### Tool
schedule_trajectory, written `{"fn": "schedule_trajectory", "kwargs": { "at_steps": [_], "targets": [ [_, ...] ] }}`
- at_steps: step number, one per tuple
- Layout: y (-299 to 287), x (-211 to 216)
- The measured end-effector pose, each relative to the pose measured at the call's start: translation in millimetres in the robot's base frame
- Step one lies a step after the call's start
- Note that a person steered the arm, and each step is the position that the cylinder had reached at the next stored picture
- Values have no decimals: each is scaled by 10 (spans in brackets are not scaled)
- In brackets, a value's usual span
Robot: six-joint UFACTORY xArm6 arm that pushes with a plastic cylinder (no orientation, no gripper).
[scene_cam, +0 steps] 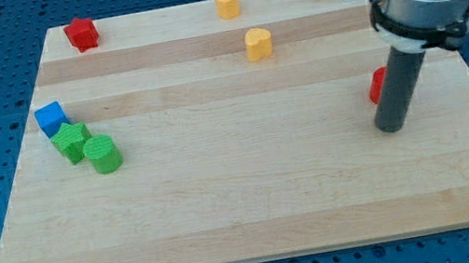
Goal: Push the red circle to the center right of the board
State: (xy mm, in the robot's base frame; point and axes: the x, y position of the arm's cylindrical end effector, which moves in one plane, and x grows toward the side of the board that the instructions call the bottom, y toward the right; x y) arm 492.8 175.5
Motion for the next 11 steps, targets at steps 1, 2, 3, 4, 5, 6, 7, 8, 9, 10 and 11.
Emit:
{"fn": "schedule_trajectory", "kwargs": {
  "at_steps": [1,2,3,4,5,6,7,8,9,10,11],
  "targets": [
    [87,-154],
    [181,-289],
    [293,-373],
    [387,-409],
    [432,-456],
    [442,-557],
    [430,-443],
    [296,-196],
    [5,-129],
    [-312,-158],
    [-397,-287]
  ]
}}
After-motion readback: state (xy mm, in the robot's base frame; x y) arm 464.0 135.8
